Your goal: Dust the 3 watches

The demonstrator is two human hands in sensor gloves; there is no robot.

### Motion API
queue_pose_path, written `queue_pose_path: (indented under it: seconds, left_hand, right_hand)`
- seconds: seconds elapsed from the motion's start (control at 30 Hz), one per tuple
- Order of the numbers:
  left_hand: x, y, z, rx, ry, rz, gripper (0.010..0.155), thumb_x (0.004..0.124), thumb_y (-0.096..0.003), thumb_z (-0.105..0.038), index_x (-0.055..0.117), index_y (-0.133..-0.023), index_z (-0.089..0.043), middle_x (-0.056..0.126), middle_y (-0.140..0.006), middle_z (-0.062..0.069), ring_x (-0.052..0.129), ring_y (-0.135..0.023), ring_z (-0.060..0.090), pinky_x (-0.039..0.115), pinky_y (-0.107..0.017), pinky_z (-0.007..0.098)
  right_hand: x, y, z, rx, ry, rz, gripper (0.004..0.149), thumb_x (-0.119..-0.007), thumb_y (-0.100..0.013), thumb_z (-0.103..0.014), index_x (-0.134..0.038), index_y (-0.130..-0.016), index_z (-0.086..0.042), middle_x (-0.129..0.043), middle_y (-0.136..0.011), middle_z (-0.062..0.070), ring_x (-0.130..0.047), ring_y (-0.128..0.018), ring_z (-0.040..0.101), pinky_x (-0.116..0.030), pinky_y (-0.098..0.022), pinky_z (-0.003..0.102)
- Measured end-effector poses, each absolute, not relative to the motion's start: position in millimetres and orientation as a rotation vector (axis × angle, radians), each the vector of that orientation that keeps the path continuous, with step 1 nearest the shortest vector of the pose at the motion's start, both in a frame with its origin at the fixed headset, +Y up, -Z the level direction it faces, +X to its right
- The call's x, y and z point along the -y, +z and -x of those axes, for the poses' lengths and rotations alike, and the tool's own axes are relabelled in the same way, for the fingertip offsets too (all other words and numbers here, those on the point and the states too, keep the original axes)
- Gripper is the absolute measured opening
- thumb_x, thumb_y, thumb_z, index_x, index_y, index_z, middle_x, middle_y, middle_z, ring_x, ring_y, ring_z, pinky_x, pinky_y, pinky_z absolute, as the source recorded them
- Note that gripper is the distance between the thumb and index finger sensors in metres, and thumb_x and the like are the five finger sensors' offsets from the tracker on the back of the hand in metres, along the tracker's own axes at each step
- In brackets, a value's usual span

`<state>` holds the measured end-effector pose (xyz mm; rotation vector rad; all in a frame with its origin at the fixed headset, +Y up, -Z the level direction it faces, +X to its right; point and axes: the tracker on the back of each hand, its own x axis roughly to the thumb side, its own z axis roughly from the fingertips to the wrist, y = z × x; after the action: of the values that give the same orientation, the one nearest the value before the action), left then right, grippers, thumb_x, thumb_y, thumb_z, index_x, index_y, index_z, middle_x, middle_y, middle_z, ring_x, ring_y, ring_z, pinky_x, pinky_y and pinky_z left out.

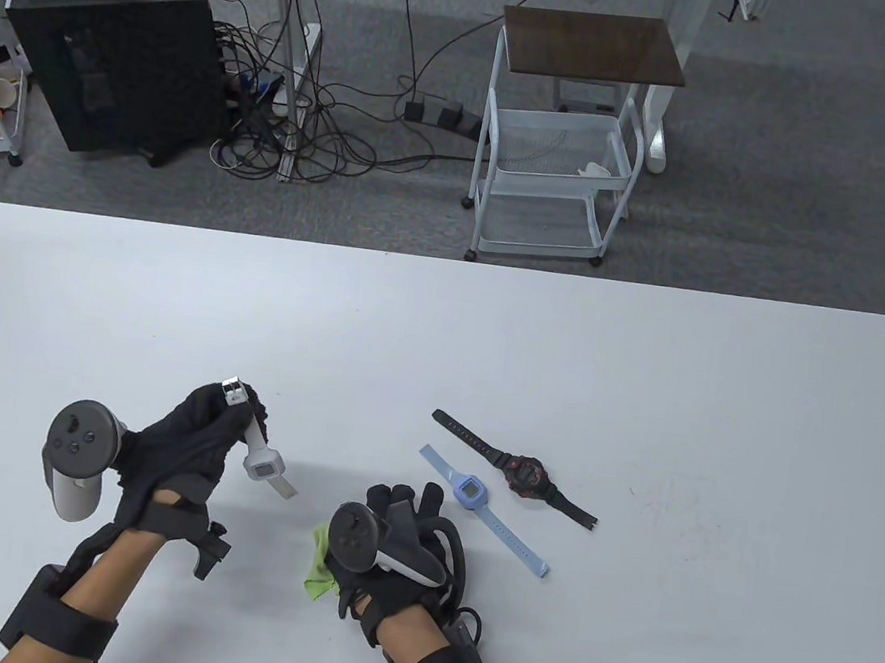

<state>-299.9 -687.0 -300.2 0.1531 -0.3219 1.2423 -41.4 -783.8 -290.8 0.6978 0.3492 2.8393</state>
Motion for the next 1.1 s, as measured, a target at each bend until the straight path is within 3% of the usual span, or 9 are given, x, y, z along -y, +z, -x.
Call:
queue_pose_path:
  seconds: [0.63, 0.9, 1.1]
  left_hand:
    - [692, -304, 298, 0.308, 1.228, -0.121, 0.046, 0.069, -0.0610, -0.052, 0.068, -0.097, -0.025, 0.091, -0.079, -0.012, 0.088, -0.092, 0.017, 0.058, -0.077, 0.055]
    - [694, -305, 294, 0.313, 1.216, -0.100, 0.046, 0.070, -0.0607, -0.052, 0.070, -0.096, -0.023, 0.094, -0.074, -0.013, 0.093, -0.087, 0.014, 0.061, -0.076, 0.053]
    - [699, -309, 283, 0.308, 1.170, -0.066, 0.046, 0.069, -0.0609, -0.052, 0.069, -0.096, -0.023, 0.094, -0.074, -0.013, 0.093, -0.087, 0.014, 0.061, -0.076, 0.053]
  right_hand:
    - [759, -293, 8, -0.393, 2.562, -0.626, 0.085, -0.084, -0.038, -0.052, -0.048, -0.102, -0.009, -0.038, -0.107, 0.029, -0.037, -0.093, 0.058, -0.010, -0.051, 0.082]
    - [728, -303, -38, -0.147, 2.349, -0.488, 0.088, -0.082, -0.038, -0.056, -0.047, -0.103, -0.009, -0.036, -0.107, 0.030, -0.036, -0.093, 0.060, -0.009, -0.050, 0.083]
    - [723, -311, -69, 0.089, 2.107, -0.421, 0.086, -0.081, -0.042, -0.056, -0.045, -0.104, -0.009, -0.034, -0.107, 0.031, -0.035, -0.093, 0.061, -0.009, -0.049, 0.084]
